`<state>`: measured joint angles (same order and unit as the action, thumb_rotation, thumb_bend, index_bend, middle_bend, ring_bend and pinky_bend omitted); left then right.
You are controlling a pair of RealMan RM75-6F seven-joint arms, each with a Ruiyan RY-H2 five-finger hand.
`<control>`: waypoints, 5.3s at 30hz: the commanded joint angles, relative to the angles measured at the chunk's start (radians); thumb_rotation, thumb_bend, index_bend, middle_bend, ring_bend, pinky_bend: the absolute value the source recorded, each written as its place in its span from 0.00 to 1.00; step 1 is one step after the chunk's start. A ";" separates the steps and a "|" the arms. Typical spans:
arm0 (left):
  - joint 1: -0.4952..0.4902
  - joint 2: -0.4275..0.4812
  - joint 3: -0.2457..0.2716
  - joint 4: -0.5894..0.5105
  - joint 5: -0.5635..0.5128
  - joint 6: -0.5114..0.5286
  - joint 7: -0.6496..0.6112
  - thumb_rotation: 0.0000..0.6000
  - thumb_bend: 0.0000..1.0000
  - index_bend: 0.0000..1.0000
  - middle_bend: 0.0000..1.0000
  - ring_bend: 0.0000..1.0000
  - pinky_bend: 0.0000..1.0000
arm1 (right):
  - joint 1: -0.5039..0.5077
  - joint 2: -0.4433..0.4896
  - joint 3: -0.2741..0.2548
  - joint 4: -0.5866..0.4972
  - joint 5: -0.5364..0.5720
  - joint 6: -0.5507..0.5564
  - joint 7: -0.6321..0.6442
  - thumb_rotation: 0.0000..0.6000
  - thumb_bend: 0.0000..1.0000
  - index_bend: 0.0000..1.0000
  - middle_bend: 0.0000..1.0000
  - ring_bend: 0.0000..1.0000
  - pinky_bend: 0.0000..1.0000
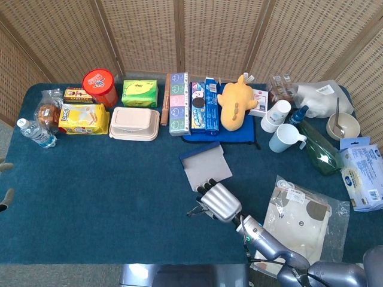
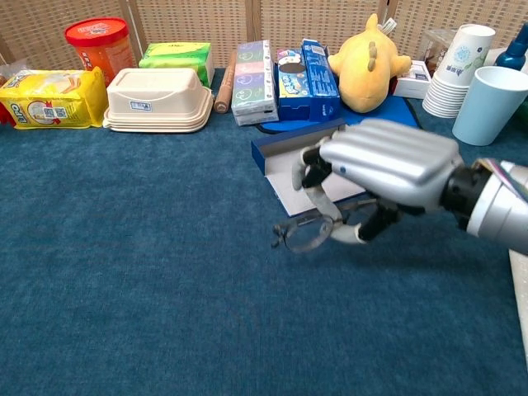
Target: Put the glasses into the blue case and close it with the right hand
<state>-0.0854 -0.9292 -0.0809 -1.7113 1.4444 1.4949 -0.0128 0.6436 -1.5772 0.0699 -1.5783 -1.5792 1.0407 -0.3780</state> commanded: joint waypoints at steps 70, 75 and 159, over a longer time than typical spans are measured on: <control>0.032 0.026 0.002 -0.030 -0.009 0.036 0.025 1.00 0.36 0.24 0.20 0.18 0.19 | 0.429 -0.137 0.025 0.717 -0.051 -0.182 0.469 1.00 0.28 0.68 0.34 0.32 0.28; 0.033 0.026 0.002 -0.037 -0.008 0.038 0.032 1.00 0.36 0.24 0.20 0.18 0.19 | 0.430 -0.128 0.027 0.727 -0.040 -0.181 0.477 1.00 0.28 0.68 0.34 0.32 0.28; 0.022 -0.002 -0.006 -0.017 0.013 0.039 0.023 1.00 0.36 0.24 0.20 0.18 0.19 | 0.404 0.089 0.049 0.433 0.315 -0.427 0.055 1.00 0.41 0.34 0.18 0.14 0.18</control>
<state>-0.0631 -0.9314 -0.0868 -1.7287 1.4579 1.5338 0.0102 1.0525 -1.4916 0.1224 -1.1384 -1.2692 0.6106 -0.3169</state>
